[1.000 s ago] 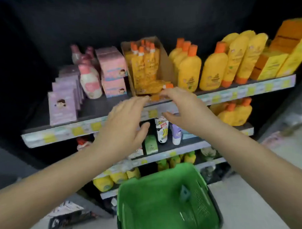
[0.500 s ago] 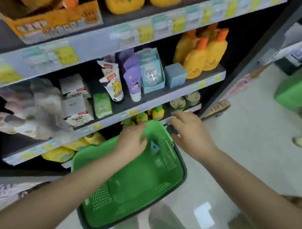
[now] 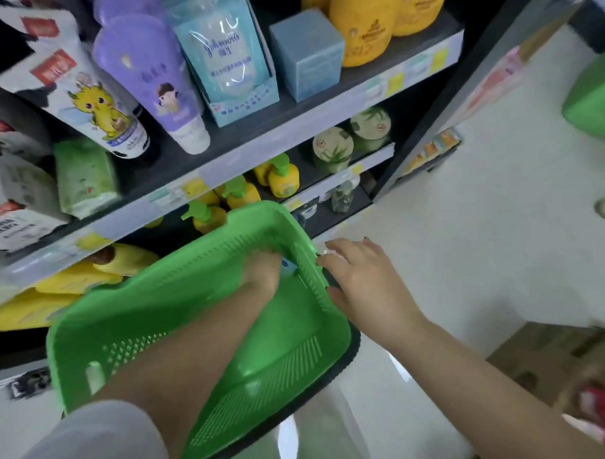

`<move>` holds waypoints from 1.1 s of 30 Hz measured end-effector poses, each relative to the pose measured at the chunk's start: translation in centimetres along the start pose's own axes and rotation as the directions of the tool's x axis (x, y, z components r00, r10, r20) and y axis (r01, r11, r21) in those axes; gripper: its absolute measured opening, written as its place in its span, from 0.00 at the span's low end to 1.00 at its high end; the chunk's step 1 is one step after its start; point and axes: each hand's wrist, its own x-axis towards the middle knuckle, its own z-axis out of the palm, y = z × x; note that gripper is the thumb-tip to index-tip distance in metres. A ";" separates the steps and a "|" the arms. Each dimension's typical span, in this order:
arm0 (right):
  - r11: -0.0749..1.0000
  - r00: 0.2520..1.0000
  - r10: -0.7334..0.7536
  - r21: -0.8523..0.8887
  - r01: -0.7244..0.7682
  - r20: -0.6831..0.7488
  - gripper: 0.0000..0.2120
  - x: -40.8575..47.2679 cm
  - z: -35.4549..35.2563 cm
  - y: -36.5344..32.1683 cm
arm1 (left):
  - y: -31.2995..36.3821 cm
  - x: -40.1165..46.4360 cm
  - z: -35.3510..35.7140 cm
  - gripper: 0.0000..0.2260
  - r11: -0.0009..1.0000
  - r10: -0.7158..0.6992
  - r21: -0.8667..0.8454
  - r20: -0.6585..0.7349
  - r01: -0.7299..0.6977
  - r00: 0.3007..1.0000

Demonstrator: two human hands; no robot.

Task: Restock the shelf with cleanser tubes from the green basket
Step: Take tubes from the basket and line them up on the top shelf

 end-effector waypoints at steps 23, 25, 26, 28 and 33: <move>0.989 0.996 0.073 0.129 -0.078 0.044 0.24 -2.8 2.9 0.0 | -1.0 1.5 3.6 0.07 1.000 0.018 -0.013 -0.194 -0.021 0.981; 0.988 0.994 0.087 0.124 -0.095 0.068 0.23 -2.6 2.4 -0.5 | -1.1 -0.7 2.4 0.08 0.978 -0.056 -0.210 -0.230 0.007 0.972; 0.987 0.992 0.092 0.121 -0.102 0.082 0.23 -2.6 2.1 -0.7 | -1.3 -1.9 1.6 0.08 0.951 -0.096 -0.308 -0.232 0.020 0.968; 0.985 0.989 0.109 0.120 -0.122 0.104 0.23 -2.5 1.2 -1.4 | -1.7 -4.5 -0.4 0.09 0.853 -0.176 -0.522 -0.239 0.027 0.955; 0.975 0.977 0.153 0.137 -0.174 0.148 0.21 -1.7 -1.5 -3.1 | -3.3 -11.3 -6.5 0.06 0.487 -0.291 -0.871 -0.235 -0.068 0.927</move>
